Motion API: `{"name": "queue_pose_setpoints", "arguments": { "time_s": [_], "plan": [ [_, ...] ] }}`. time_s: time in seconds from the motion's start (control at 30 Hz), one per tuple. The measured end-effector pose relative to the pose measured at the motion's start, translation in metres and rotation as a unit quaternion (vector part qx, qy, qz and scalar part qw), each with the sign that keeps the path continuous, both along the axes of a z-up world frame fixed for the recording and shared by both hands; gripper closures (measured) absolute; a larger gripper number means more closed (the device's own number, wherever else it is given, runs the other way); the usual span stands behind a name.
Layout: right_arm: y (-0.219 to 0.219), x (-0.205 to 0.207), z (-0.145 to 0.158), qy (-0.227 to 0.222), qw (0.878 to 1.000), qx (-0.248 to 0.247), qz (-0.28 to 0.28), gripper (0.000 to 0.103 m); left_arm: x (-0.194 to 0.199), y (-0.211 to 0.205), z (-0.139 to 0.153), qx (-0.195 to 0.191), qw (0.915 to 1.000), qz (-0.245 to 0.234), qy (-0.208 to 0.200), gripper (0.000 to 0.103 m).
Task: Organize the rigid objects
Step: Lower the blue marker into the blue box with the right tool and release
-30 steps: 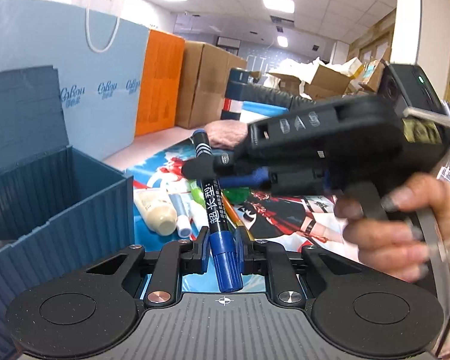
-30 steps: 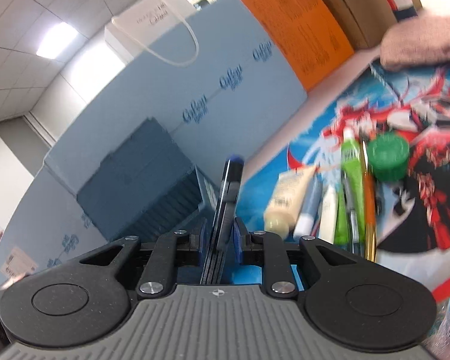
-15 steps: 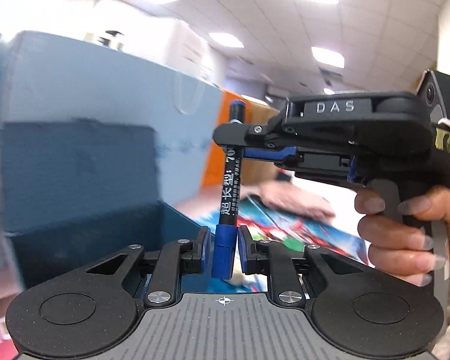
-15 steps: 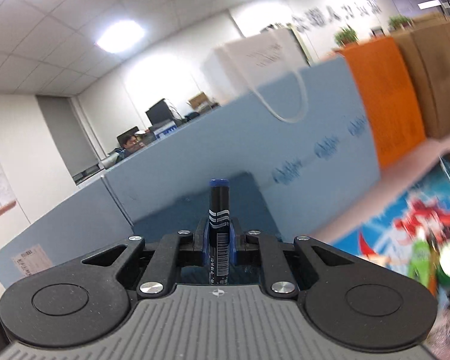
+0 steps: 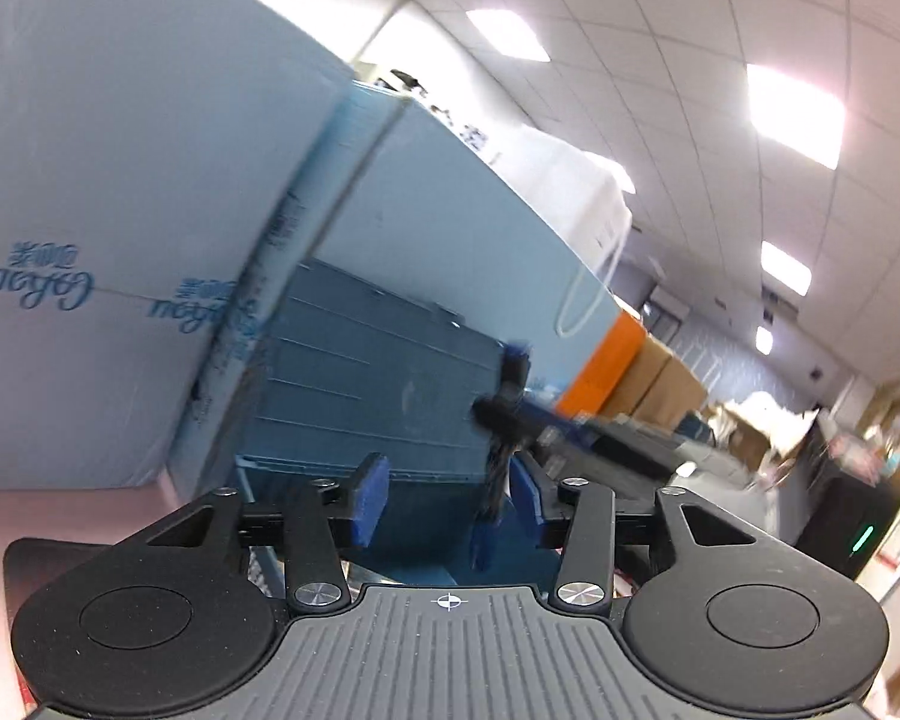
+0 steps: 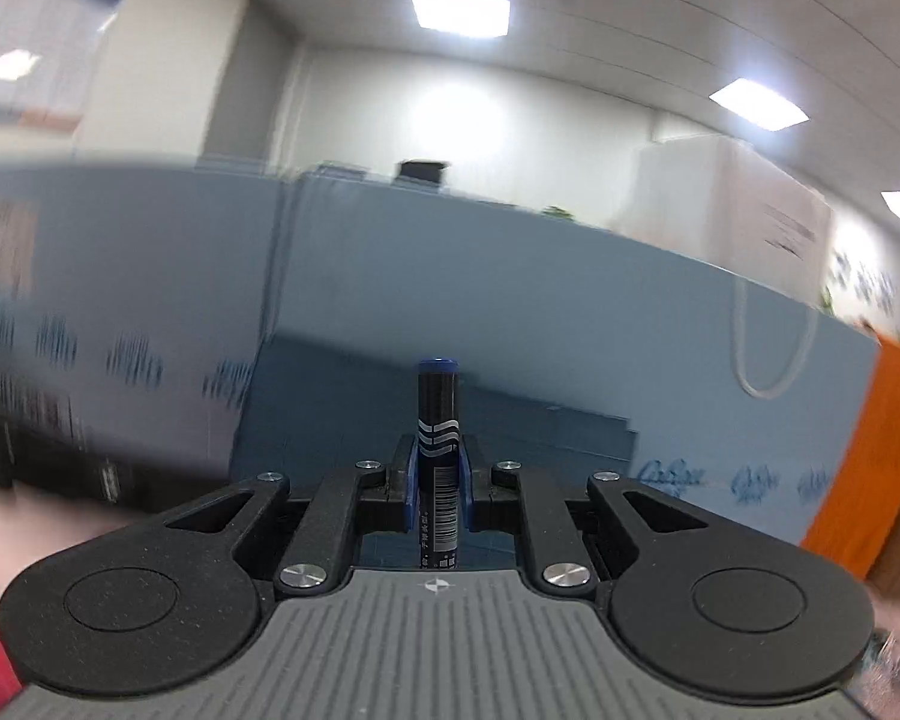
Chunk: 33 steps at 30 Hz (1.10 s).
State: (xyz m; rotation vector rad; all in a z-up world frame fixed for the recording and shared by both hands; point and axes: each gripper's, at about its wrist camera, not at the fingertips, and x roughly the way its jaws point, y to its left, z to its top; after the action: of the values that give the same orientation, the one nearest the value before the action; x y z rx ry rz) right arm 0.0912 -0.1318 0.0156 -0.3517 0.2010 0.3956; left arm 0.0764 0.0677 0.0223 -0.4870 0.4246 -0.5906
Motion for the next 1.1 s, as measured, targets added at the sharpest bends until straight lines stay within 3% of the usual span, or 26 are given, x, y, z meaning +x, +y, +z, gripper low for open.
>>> {"name": "queue_pose_setpoints", "arguments": {
  "time_s": [0.13, 0.37, 0.8, 1.1],
  "plan": [
    [0.012, 0.010, -0.022, 0.008, 0.989, -0.136, 0.052, 0.090, 0.001, 0.007, -0.002, -0.009, 0.9999, 0.006, 0.007, 0.053],
    [0.022, 0.022, -0.032, 0.075, 0.966, -0.225, 0.103, 0.090, 0.006, 0.008, -0.004, -0.007, 0.9999, -0.002, 0.011, 0.052],
    [0.042, 0.052, -0.025, 0.180, 0.938, -0.265, 0.132, 0.090, 0.016, 0.003, -0.010, -0.004, 0.9998, -0.011, 0.018, 0.050],
    [0.046, 0.064, -0.024, 0.210, 0.934, -0.260, 0.124, 0.089, 0.016, 0.001, -0.010, -0.003, 0.9997, -0.016, 0.020, 0.049]
  ]
}}
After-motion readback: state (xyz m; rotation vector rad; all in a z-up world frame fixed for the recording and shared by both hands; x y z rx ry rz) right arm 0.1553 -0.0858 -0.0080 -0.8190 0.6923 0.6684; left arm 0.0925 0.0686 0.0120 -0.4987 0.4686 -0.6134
